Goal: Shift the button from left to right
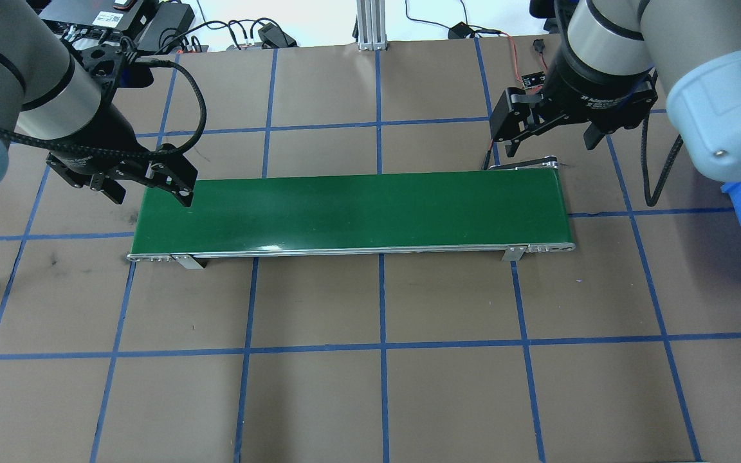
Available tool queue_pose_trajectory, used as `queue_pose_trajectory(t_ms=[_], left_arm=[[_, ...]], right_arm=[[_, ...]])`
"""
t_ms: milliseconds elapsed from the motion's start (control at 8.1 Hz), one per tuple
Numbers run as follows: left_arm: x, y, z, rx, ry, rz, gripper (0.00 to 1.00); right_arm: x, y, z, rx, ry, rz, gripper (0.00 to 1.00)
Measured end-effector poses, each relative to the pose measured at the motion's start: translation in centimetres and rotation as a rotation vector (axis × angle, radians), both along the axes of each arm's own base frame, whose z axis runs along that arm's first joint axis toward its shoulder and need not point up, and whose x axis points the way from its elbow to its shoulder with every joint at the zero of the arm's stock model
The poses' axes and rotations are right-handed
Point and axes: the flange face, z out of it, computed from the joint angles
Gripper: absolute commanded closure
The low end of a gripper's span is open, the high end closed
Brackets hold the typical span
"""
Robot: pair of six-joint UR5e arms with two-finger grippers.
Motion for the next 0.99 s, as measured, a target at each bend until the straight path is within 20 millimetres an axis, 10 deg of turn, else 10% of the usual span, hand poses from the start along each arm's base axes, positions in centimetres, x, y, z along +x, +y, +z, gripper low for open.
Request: queue_pose_trajectory(t_ms=[617,988], left_arm=[[0.7,0.1,0.3,-0.012,-0.012,-0.044,0.00],[10.0,-1.0,-0.4,0.000,-0.013,-0.162,0.00]], right_arm=[[0.0,-0.1,-0.2,0.004,0.004,0.000,0.00],[0.0,-0.1,-0.2,0.004,0.004,0.001,0.00]])
